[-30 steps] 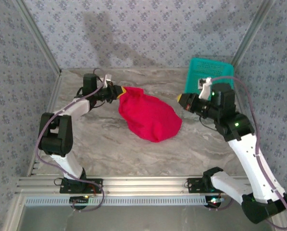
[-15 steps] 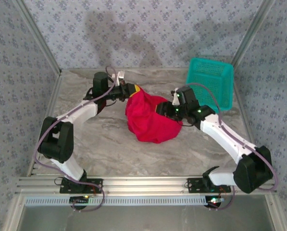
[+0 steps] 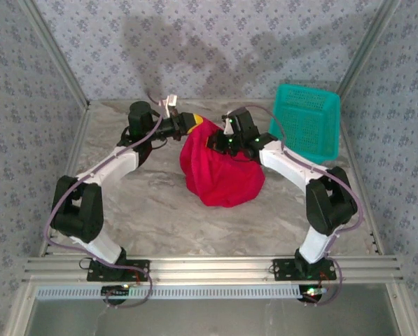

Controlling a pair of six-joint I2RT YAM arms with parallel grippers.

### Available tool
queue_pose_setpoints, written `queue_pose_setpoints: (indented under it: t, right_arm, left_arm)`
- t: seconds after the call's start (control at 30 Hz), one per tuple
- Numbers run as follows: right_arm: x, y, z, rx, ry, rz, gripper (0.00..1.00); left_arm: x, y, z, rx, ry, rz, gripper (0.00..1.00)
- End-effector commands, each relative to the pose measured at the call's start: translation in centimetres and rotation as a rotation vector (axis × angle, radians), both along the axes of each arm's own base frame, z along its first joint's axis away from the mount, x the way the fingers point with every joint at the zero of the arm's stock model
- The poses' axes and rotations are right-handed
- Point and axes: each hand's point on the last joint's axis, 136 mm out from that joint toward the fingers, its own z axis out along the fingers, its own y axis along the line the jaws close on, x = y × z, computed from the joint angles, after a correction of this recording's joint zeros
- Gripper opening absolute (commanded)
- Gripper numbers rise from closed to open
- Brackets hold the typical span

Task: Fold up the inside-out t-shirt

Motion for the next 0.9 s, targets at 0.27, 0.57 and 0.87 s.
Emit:
queue_pose_setpoints:
  t: [0.27,0.57,0.87]
  right_arm:
    - [-10.4,-11.0,11.3,-0.064,-0.206,-0.092,0.00]
    - [-10.1,-17.9,1.3,-0.256,-0.046,-0.365,0.00]
    - [-10.9,-25.3,-2.9,-0.336,0.050,-0.673,0.00]
  left_arm:
    - [3.1,1.2,-1.5,0.152,-0.007,0.112,0.00]
    - [2.0,-2.2,-0.8,0.189,-0.034,0.064,0.02]
    - [0.4,0.7,-7.6,0.624,-0.001,0.127,0.29]
